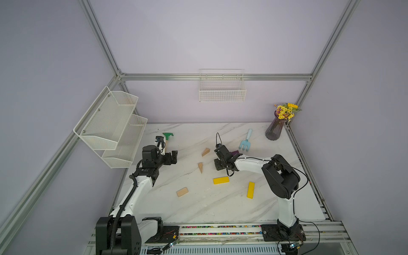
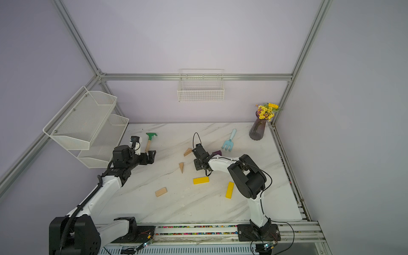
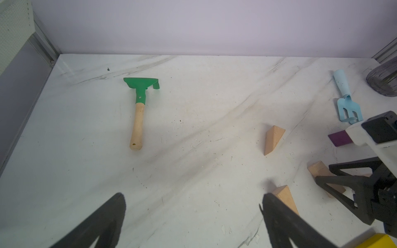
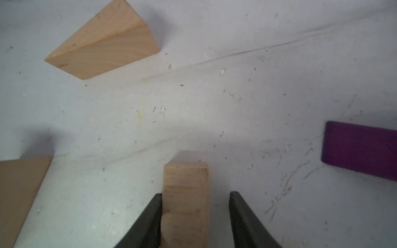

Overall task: Assemble a small pinwheel with building blocks
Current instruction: Adjust the building block at the center of the board.

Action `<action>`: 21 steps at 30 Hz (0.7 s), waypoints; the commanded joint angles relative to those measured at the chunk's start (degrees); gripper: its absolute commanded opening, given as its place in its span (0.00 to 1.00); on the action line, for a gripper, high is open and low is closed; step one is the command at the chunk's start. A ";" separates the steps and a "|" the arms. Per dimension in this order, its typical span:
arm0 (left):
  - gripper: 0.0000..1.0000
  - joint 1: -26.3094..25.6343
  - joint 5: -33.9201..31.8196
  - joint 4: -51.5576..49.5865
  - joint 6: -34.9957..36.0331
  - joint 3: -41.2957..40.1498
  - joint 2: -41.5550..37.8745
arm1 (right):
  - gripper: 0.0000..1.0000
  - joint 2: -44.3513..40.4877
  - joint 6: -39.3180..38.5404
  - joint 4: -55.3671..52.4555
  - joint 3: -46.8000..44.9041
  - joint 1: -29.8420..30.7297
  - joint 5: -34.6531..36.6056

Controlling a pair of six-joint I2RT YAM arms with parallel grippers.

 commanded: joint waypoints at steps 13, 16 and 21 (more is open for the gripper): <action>1.00 0.00 1.34 2.78 -1.13 0.07 -0.89 | 0.33 -0.54 -9.93 0.62 -1.86 -1.28 -7.16; 1.00 -0.08 1.47 2.77 -1.13 0.02 -0.85 | 0.27 -0.37 -15.07 1.32 -2.15 -0.50 -7.94; 1.00 -0.09 1.49 2.82 -1.12 -0.01 -0.85 | 0.25 -0.89 -25.97 3.03 -3.29 0.38 -9.66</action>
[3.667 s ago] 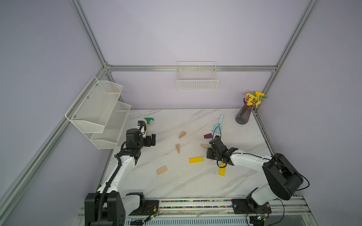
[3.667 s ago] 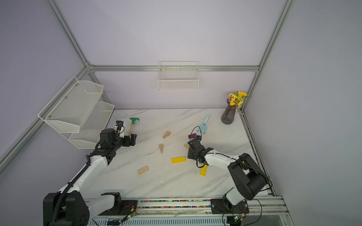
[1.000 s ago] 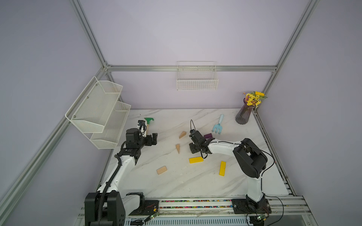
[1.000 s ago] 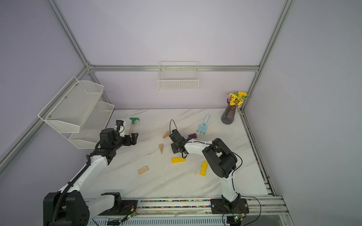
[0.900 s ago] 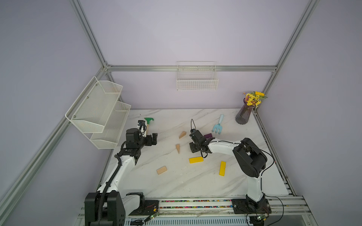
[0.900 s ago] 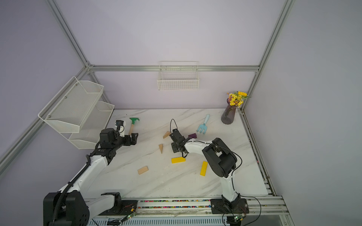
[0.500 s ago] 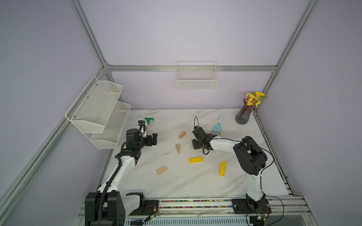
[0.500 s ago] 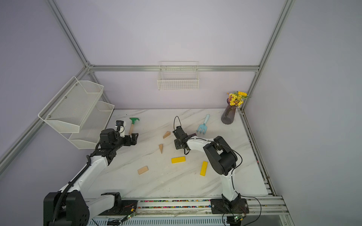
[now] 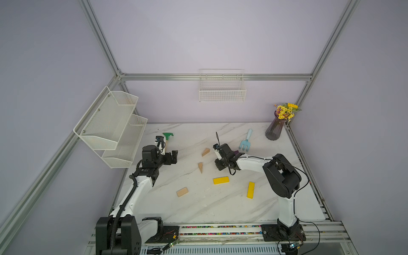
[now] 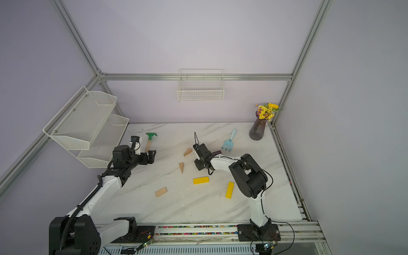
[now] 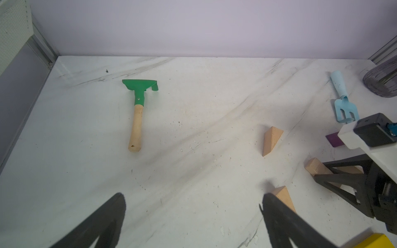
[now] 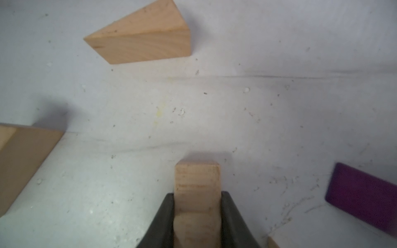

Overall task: Assemble a small pinwheel with building blocks
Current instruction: Adjust the building block at the center of the board.

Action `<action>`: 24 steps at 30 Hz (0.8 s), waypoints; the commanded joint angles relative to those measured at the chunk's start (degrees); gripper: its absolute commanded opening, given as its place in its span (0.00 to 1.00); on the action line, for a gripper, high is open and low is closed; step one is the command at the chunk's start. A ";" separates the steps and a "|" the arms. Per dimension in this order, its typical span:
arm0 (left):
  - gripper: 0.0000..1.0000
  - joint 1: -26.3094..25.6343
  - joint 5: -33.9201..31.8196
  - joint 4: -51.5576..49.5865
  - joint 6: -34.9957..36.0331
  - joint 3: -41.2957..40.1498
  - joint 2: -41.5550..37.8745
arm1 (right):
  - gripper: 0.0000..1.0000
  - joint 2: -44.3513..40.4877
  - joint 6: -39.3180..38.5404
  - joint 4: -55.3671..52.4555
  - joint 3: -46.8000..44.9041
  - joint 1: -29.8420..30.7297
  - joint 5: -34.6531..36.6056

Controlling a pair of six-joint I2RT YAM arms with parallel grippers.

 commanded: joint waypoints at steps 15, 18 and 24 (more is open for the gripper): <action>1.00 -0.08 1.85 2.66 -1.23 -0.14 -0.47 | 0.65 -2.59 -12.59 -2.21 -3.44 0.18 3.13; 1.00 -0.05 2.10 2.82 -1.36 -0.12 -0.43 | 0.65 -3.42 -11.82 -2.26 -4.72 -0.81 3.43; 1.00 -0.09 1.99 2.82 -1.37 -0.10 -0.37 | 0.65 -3.51 -9.98 -2.43 -5.02 -3.56 5.77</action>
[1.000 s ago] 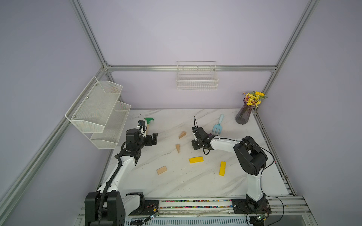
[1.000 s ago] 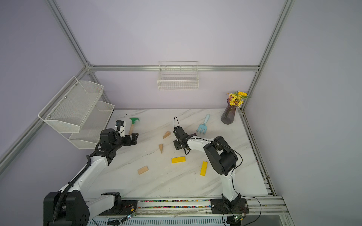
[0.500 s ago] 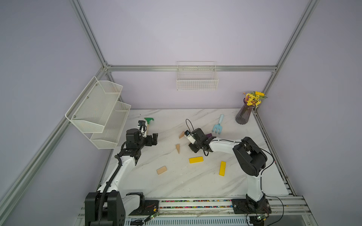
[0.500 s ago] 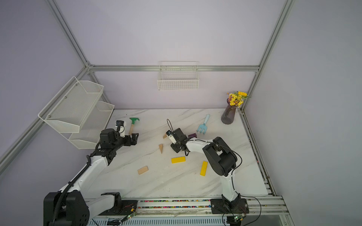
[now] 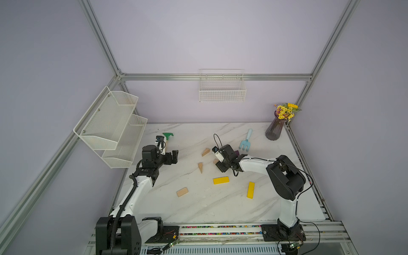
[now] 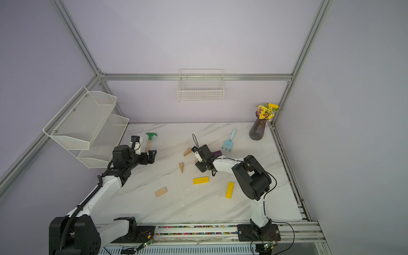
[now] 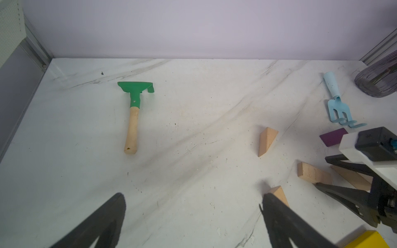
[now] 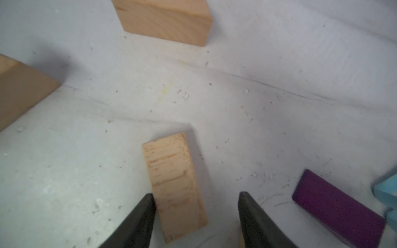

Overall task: Assemble a small pinwheel with building blocks
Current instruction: Adjust the building block at the center of the board, then pick up the building block from the center of the board.

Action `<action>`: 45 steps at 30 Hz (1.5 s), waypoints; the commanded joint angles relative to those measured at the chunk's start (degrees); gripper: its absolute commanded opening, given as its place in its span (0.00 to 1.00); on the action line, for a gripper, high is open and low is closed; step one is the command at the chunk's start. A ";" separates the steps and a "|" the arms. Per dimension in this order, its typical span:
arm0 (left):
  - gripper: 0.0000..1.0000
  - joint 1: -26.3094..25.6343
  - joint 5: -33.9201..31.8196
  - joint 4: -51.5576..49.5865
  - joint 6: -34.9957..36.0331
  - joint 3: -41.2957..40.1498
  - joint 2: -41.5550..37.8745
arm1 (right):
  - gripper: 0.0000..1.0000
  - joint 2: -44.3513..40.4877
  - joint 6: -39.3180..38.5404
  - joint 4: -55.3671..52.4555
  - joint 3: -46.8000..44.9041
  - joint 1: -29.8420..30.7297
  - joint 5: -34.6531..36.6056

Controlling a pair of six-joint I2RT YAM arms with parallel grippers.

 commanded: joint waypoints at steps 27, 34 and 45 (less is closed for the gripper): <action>1.00 -0.04 0.66 2.36 -1.40 -0.19 -0.45 | 0.74 2.24 28.56 -4.50 6.72 0.57 -1.65; 1.00 -0.08 0.85 2.45 -1.46 -0.24 -0.32 | 0.75 5.23 31.36 -5.79 8.33 0.57 1.78; 1.00 -0.05 1.02 2.67 -1.48 -0.28 -0.17 | 0.65 7.02 31.96 -6.57 9.29 1.33 1.89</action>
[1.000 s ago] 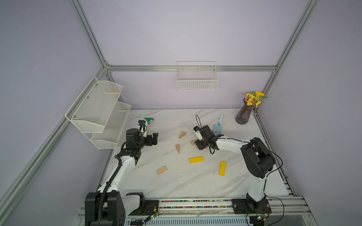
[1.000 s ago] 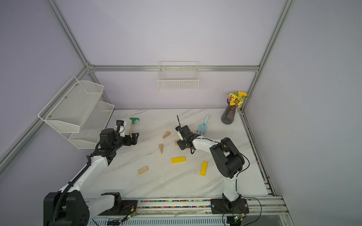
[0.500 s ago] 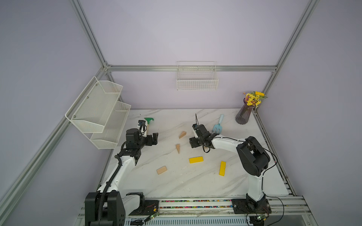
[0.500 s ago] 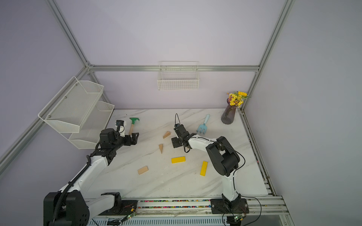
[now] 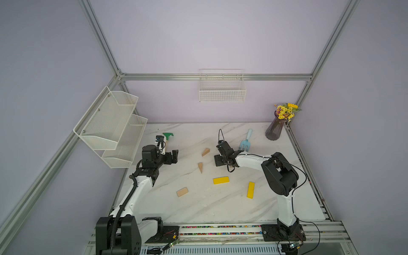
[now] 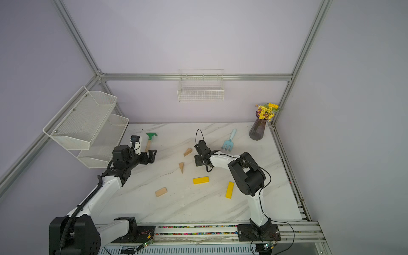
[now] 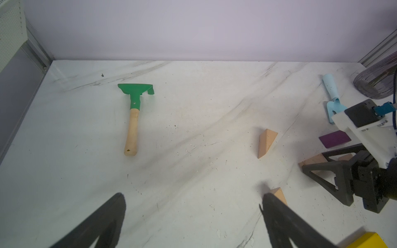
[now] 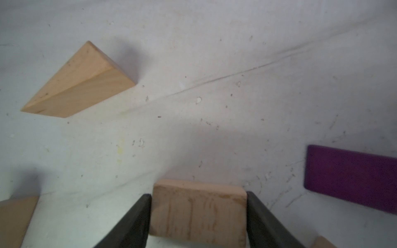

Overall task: Assemble a small pinwheel with building blocks
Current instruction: Pick up the building block from the center of the board.

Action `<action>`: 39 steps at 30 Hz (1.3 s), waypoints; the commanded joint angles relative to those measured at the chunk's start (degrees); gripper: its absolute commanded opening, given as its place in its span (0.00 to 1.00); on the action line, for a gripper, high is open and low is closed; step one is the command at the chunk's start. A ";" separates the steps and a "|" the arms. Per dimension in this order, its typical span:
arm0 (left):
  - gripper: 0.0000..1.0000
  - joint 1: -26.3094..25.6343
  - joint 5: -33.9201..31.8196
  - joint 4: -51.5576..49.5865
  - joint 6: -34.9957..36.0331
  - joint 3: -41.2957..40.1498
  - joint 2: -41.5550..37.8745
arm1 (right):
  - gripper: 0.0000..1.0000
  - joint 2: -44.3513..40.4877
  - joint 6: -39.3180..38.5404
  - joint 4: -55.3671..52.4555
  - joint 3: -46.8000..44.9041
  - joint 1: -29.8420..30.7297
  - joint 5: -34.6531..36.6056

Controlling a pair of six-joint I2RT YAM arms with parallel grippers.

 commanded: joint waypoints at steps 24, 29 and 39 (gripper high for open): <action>1.00 1.38 -16.24 -16.66 -19.52 0.38 -7.38 | 0.80 -9.66 -6.58 -5.05 4.12 10.71 -5.92; 1.00 5.64 -19.30 -23.17 -24.92 1.15 -9.35 | 0.80 -5.39 -3.63 -8.60 9.30 19.62 -4.30; 1.00 9.18 -20.16 -28.64 -29.63 1.90 -9.31 | 0.80 7.83 -0.27 -17.89 22.01 29.17 -5.01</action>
